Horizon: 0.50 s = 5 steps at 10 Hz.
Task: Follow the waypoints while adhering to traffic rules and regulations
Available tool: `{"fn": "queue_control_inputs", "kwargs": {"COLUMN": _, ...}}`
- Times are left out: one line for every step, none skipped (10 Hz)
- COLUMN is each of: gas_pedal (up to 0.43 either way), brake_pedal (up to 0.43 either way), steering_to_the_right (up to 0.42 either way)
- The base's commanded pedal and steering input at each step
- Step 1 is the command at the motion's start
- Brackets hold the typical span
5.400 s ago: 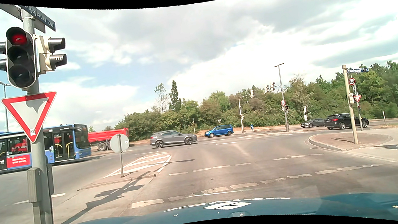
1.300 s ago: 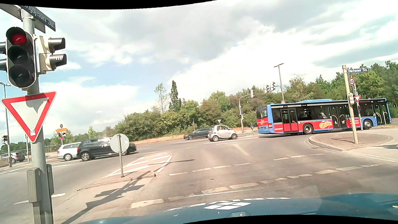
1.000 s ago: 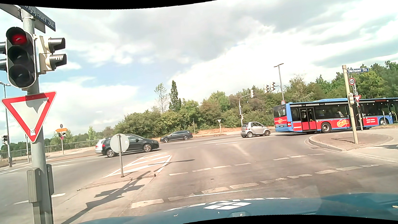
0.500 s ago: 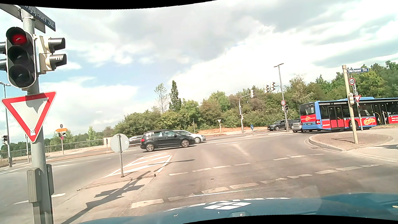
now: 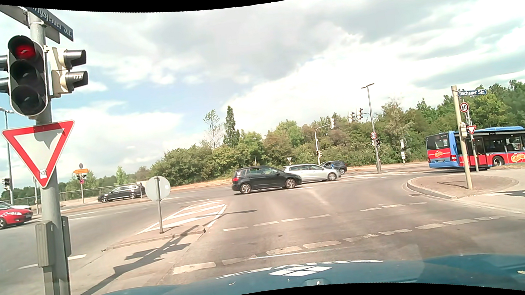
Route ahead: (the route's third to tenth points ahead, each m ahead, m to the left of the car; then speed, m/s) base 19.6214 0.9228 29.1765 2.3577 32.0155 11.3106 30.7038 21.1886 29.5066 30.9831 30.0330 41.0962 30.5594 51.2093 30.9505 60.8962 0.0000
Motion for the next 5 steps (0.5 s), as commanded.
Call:
{"fn": "queue_control_inputs", "kwargs": {"gas_pedal": 0.000, "brake_pedal": 0.354, "steering_to_the_right": -0.026}}
{"fn": "queue_control_inputs", "kwargs": {"gas_pedal": 0.000, "brake_pedal": 0.354, "steering_to_the_right": -0.026}}
{"fn": "queue_control_inputs", "kwargs": {"gas_pedal": 0.000, "brake_pedal": 0.354, "steering_to_the_right": -0.025}}
{"fn": "queue_control_inputs", "kwargs": {"gas_pedal": 0.000, "brake_pedal": 0.354, "steering_to_the_right": -0.026}}
{"fn": "queue_control_inputs", "kwargs": {"gas_pedal": 0.000, "brake_pedal": 0.354, "steering_to_the_right": -0.026}}
